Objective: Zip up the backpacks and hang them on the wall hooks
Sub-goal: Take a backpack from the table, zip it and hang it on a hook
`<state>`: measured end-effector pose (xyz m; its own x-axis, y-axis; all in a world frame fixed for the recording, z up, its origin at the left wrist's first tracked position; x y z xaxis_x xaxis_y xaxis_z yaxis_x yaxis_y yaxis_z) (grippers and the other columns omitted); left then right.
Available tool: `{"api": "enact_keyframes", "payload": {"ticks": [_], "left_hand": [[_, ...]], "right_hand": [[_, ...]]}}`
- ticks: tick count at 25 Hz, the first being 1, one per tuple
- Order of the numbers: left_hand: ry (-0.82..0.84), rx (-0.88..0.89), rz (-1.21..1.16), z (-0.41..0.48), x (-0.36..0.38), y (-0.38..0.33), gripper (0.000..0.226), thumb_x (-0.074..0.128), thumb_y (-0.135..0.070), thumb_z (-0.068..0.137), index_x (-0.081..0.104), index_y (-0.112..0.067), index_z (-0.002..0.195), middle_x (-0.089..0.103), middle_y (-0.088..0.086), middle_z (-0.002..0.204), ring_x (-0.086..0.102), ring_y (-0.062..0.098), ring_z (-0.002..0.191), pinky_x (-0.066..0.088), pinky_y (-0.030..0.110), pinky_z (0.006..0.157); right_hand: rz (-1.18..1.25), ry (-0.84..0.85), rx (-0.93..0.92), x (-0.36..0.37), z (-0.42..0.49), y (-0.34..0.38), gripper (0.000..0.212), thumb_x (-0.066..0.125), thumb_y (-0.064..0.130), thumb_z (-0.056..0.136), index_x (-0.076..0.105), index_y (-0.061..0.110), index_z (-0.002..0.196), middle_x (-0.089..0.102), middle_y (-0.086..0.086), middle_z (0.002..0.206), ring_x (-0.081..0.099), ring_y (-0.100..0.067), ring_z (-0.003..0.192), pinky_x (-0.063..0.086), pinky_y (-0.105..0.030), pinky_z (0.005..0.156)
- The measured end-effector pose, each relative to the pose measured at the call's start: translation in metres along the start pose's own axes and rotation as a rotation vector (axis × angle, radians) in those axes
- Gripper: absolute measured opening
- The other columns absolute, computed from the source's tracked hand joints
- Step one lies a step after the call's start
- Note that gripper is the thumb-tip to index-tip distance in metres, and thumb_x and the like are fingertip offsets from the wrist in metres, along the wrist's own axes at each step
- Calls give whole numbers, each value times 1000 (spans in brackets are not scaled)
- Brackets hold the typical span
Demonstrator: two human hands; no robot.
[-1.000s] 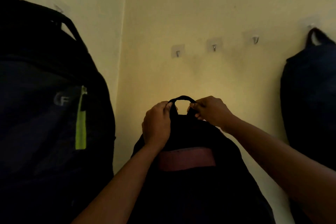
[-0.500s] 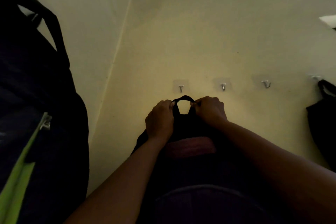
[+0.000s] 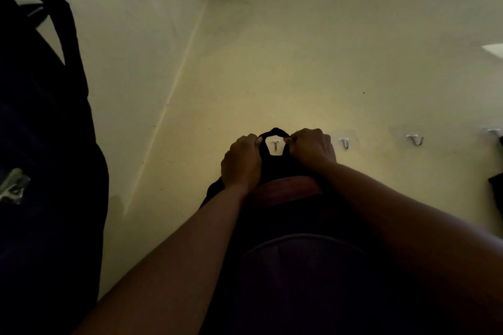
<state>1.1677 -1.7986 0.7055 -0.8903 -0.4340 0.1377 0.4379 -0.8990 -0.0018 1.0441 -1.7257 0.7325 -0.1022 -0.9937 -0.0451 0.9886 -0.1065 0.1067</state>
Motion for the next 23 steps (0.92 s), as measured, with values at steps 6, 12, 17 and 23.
{"api": "enact_keyframes", "payload": {"ticks": [6, 12, 17, 23], "left_hand": [[263, -278, -81, 18, 27, 33, 40, 44, -36, 94, 65, -2, 98, 64, 22, 112, 59, 38, 105, 43, 34, 76], [389, -390, -75, 0, 23, 39, 51, 53, -41, 89, 59, 5, 109, 62, 24, 119, 59, 37, 109, 47, 42, 92], [380, -421, -58, -24, 8, 33, 43, 62, -44, 83, 61, -3, 72, 66, 23, 110, 63, 35, 102, 40, 30, 67], [485, -432, -96, -41, -13, 4, 40, 52, -35, 91, 65, -6, 115, 63, 16, 123, 57, 31, 115, 44, 28, 85]], "right_hand": [[-14, 19, -13, -2, -4, 5, 33, 54, 27, 91, 65, 2, 108, 62, -22, 113, 56, -38, 110, 43, -32, 78], [-77, 200, 65, 2, -13, 15, 31, 53, 18, 89, 59, -1, 112, 58, -19, 123, 54, -33, 116, 41, -29, 78], [104, 304, 203, 10, -31, -3, 43, 61, 35, 87, 59, 0, 113, 59, -18, 123, 56, -31, 115, 45, -31, 87], [287, 361, 257, -1, -45, -8, 39, 62, 24, 86, 58, -3, 113, 59, -20, 124, 56, -32, 115, 47, -33, 90]]}}
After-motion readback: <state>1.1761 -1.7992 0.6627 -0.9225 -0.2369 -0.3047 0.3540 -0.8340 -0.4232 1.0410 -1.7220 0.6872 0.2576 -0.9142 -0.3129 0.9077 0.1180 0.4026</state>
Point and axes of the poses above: each hand's wrist, its own z-axis towards the middle knuckle, its own x-axis out of the palm, y = z × x, the point moved 8 cm from there along z, towards the middle knuckle
